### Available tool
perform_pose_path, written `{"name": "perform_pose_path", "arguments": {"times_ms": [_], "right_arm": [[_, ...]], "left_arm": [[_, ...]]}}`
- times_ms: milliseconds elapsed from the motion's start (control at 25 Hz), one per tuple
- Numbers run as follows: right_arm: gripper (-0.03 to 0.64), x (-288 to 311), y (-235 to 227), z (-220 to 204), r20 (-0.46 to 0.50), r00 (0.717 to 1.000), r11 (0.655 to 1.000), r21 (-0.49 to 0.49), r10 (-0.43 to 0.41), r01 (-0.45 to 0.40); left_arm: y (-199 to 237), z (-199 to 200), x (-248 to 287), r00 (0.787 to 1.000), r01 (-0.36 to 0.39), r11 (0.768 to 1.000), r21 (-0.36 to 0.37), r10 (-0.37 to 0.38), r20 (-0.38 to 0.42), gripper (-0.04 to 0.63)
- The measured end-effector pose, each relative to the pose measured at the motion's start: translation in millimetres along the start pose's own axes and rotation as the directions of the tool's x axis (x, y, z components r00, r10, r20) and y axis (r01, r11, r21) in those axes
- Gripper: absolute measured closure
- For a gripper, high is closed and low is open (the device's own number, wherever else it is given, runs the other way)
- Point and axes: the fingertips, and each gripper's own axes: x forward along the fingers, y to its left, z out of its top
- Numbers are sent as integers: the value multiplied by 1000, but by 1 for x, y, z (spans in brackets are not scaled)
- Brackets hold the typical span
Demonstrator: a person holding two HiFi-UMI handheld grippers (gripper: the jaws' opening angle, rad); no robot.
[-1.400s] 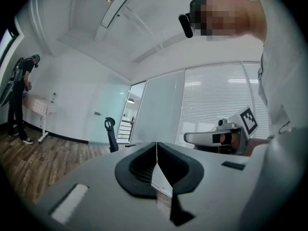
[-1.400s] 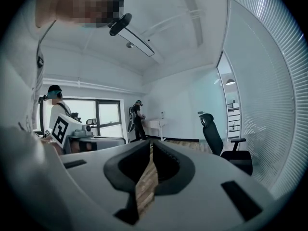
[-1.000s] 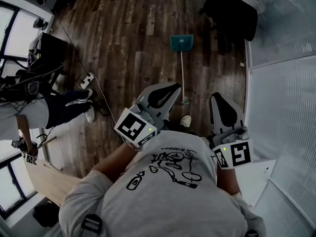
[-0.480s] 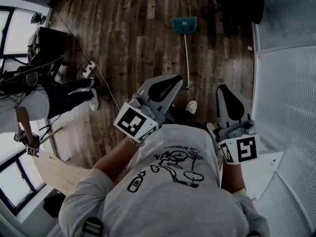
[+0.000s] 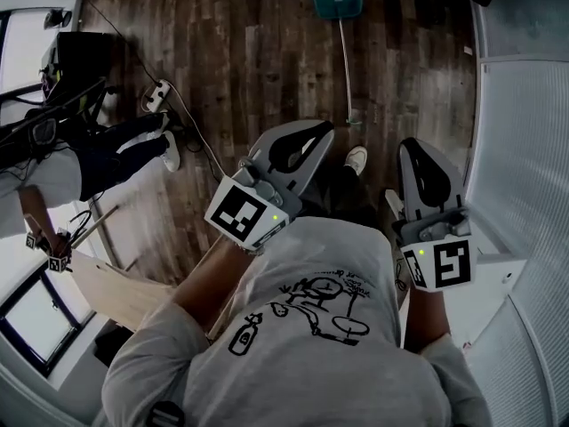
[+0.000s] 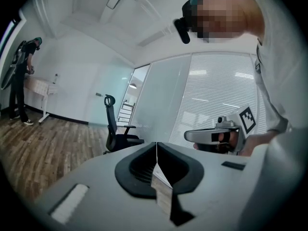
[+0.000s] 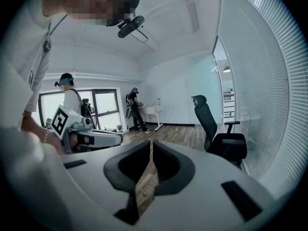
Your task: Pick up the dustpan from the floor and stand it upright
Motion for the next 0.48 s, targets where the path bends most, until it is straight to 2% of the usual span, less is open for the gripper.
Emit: {"name": "perform_pose_path", "arguments": {"times_ms": [480], "right_arm": [[598,22,-15,-101,-30,1000,999,48,-3,4]], "left_arm": [[16,-103,20,996,26,999,-39,-30,-85,589]]}}
